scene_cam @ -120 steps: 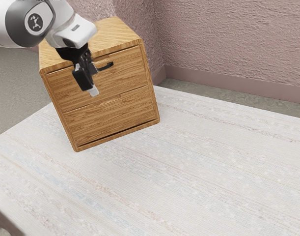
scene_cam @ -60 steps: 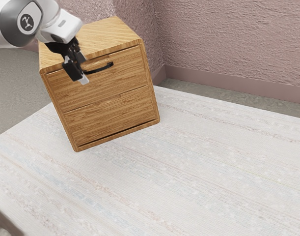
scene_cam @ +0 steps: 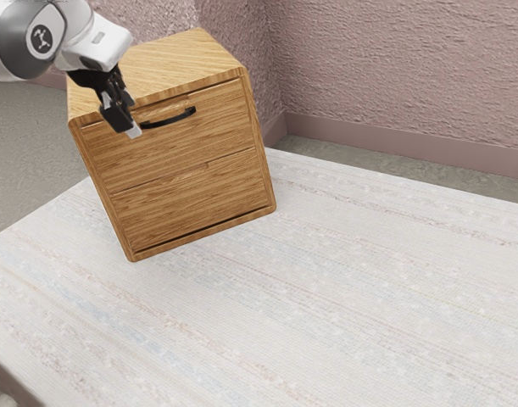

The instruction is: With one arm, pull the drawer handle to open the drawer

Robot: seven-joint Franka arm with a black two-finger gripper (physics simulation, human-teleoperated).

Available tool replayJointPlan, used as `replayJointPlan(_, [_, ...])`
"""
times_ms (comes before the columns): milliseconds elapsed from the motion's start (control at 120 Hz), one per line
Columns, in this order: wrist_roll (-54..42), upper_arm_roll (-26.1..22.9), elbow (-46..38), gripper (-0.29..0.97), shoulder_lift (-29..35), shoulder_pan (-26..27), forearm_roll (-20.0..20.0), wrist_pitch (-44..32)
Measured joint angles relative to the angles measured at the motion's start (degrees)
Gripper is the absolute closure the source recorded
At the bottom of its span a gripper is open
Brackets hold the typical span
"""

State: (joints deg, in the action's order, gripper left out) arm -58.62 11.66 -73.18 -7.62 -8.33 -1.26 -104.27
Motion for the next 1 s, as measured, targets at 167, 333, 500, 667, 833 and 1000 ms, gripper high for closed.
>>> replayJointPlan(167, [0.4,0.0,0.5,0.31,-2.2,0.0,-0.1,-0.5])
replayJointPlan(333, [0.8,0.0,1.7,0.35,-3.6,-0.5,0.0,-1.7])
replayJointPlan(500, [1.3,-0.5,1.6,0.36,-4.6,-0.5,0.1,-2.4])
replayJointPlan(667, [1.7,-0.5,1.5,0.25,-5.1,-0.5,0.2,-2.8])
replayJointPlan(833, [2.1,-0.9,2.1,0.31,-5.6,-0.5,0.2,-3.0])
replayJointPlan(1000, [2.4,-1.8,3.9,0.35,-7.1,-0.4,0.3,-3.3])
